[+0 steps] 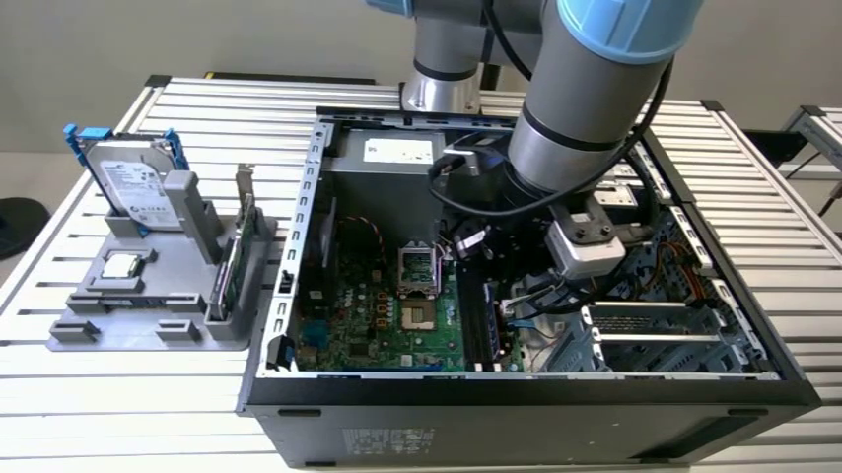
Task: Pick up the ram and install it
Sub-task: 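Press down the ram until it locks into place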
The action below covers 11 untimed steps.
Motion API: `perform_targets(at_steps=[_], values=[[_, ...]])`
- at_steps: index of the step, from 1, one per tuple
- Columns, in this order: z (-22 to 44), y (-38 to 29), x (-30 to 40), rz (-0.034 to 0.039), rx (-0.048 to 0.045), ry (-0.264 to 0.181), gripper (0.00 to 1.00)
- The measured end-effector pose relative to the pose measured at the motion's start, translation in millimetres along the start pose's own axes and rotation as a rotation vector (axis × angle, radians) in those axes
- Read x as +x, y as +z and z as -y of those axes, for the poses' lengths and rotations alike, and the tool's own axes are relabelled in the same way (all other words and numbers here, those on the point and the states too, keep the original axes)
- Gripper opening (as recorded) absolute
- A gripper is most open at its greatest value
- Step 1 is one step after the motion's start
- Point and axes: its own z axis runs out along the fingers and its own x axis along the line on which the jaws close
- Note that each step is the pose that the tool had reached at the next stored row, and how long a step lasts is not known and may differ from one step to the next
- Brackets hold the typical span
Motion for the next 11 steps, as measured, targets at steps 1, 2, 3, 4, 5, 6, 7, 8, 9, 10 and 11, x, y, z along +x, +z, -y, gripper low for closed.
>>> perform_targets(at_steps=[1,2,3,4,5,6,7,8,9,10,11], values=[[0.0,0.0,0.0,0.0004,-0.0002,-0.007,0.0],[0.1,0.0,0.0,0.0006,-0.0003,-0.014,0.0],[0.2,0.1,0.0,0.0008,-0.0005,-0.02,0.0],[0.2,0.1,0.0,0.0012,-0.0007,-0.025,0.0],[0.2,0.0,0.0,0.0016,-0.001,-0.032,0.0],[0.2,0.0,0.0,0.002,-0.0012,-0.037,0.0],[0.3,0.1,0.1,0.0021,-0.0013,-0.043,0.0],[0.5,0.2,0.1,0.0023,-0.0015,-0.048,0.0],[0.5,0.2,0.1,0.0025,-0.0016,-0.051,0.0],[0.5,0.1,0.1,0.003,-0.0018,-0.055,0.0],[0.4,0.1,0.1,0.0032,-0.002,-0.058,0.0]])
